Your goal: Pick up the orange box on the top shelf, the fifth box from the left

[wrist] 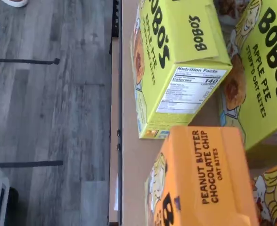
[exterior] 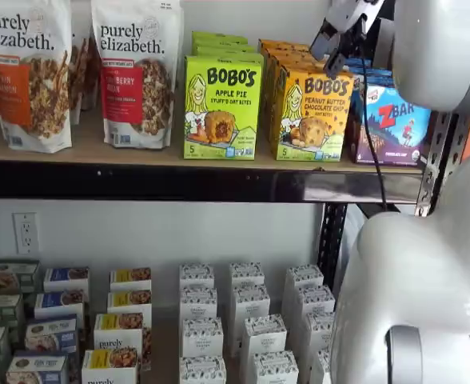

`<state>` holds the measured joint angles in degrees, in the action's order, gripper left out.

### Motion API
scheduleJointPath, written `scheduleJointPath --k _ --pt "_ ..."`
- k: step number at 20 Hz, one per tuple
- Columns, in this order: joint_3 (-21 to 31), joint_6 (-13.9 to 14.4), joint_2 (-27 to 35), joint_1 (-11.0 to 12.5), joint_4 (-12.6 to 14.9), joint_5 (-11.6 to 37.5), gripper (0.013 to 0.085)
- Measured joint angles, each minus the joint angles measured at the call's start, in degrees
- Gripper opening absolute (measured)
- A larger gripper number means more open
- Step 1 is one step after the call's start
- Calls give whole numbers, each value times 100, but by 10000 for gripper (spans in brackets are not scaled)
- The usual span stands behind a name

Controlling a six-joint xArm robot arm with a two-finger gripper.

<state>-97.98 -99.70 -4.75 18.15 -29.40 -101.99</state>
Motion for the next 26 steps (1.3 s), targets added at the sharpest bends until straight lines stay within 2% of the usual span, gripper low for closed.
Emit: scheduleJointPath --k 9,12,18,26 --pt "382 -21 -129 -200 273 581 850" --pt "586 -47 -206 -287 463 811 850" --pt "681 -79 -181 -346 652 938 850" --pt "552 -13 -8 -495 955 894 850"
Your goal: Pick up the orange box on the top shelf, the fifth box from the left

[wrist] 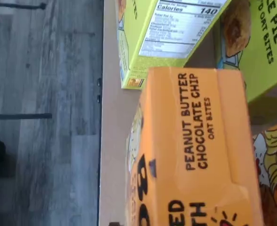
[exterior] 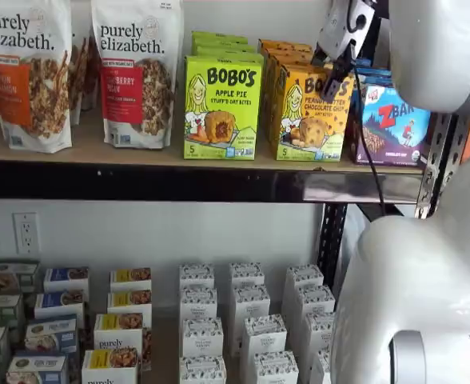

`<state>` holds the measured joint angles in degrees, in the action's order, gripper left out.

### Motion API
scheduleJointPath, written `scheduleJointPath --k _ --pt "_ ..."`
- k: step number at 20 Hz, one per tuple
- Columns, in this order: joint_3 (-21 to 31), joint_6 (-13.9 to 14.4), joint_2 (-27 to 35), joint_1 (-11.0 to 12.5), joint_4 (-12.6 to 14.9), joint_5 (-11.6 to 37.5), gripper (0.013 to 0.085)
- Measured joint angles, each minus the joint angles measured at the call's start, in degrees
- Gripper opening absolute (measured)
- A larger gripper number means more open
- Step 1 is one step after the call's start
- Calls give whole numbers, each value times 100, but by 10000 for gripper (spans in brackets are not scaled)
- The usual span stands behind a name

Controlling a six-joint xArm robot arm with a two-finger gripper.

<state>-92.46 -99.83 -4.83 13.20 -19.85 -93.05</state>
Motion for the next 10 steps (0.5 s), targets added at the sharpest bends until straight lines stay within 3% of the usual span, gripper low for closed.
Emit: scheduleJointPath --k 10 --pt "-26 29 63 -60 122 -52 850"
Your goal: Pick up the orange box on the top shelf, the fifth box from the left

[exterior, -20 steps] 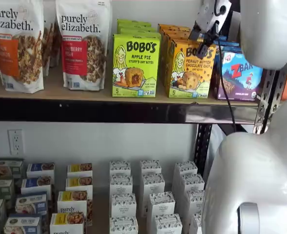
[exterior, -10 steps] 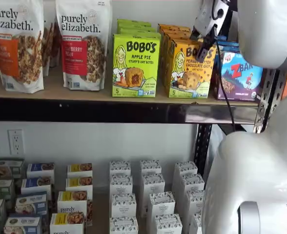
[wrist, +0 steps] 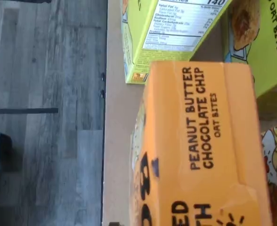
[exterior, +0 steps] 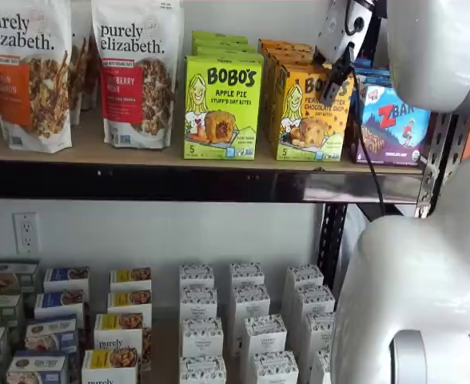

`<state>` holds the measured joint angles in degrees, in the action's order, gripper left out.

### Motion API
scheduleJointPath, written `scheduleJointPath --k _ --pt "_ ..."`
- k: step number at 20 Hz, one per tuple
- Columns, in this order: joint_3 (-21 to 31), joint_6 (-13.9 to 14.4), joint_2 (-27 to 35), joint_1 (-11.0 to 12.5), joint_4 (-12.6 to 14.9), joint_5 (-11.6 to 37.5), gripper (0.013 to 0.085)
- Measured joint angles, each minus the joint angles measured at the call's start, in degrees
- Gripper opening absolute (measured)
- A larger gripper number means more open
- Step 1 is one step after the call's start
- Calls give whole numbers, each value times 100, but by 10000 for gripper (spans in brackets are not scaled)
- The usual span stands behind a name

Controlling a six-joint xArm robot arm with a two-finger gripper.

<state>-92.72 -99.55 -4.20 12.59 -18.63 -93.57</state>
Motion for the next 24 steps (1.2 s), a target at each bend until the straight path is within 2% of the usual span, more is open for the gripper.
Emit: scheduleJointPath --k 10,20,22,23,24 --pt "-72 -7 32 -13 205 -194 850" --pt "-15 -13 -5 -11 203 -207 850" --pt "13 -15 -25 -8 183 -184 770" --pt "22 -16 -31 -7 178 -178 770" --pt "34 -19 -40 -3 164 -168 730"
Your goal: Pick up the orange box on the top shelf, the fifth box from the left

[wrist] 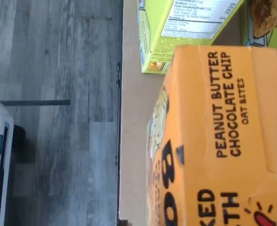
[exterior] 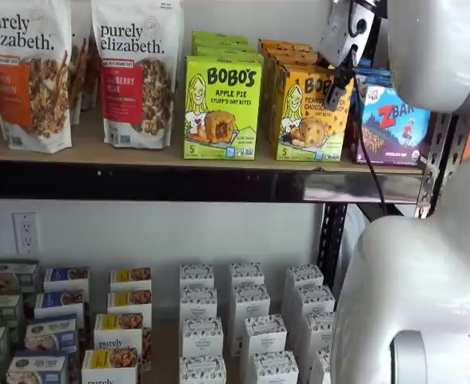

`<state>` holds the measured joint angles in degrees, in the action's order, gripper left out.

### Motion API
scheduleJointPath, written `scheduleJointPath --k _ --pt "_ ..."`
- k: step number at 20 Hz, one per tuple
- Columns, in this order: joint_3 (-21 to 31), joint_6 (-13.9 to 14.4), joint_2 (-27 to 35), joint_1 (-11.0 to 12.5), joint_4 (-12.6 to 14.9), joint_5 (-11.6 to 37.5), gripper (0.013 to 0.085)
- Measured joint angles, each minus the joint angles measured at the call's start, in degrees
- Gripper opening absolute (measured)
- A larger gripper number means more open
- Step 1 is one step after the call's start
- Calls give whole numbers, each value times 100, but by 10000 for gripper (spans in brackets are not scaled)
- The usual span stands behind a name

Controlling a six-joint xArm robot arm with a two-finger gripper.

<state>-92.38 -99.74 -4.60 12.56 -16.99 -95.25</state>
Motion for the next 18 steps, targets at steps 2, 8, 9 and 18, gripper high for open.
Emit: scheduleJointPath --k 2,8,9,18 --pt "15 -3 -11 6 -20 8 690" --pt "48 1 -39 -1 -15 21 570" --pt "51 3 -42 -3 -15 20 530" --pt "91 17 -68 -38 80 54 530"
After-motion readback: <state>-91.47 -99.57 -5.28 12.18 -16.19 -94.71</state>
